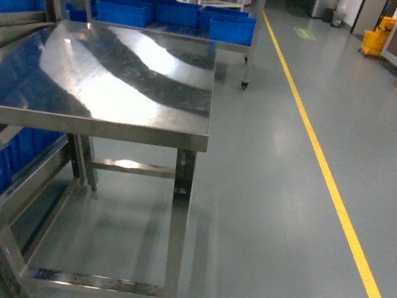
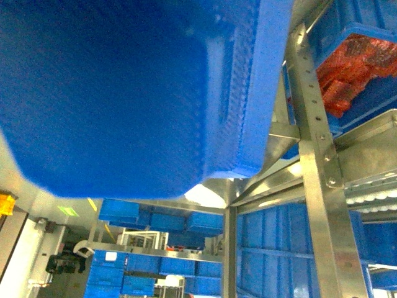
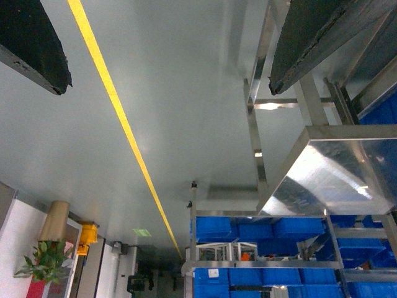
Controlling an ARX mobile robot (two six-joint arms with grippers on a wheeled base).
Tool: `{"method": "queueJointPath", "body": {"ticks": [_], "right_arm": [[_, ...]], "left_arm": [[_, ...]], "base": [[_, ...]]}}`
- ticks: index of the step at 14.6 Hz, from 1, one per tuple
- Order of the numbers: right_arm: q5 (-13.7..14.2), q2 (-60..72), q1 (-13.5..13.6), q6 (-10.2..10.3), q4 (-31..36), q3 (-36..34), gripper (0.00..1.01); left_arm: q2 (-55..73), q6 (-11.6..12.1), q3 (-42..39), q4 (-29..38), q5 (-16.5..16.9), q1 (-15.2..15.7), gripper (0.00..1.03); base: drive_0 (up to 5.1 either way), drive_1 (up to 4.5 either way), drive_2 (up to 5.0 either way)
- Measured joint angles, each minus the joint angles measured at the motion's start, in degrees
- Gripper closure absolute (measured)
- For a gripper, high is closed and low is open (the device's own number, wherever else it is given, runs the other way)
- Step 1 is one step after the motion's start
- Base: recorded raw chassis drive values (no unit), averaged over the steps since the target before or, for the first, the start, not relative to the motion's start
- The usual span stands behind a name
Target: Pick blue part to blue bin on bottom shelf
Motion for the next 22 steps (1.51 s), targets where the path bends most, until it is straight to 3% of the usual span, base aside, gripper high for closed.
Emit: {"method": "queueJointPath", "body": {"ticks": [22], "right_arm": [[0.0, 0.0, 0.0, 0.0, -0.22, 0.0, 0.03]], "left_arm": [[0.09, 0.0, 0.0, 0.02, 0.04, 0.0, 0.6]], "base": [[-4.9, 2.46, 2.5]]}}
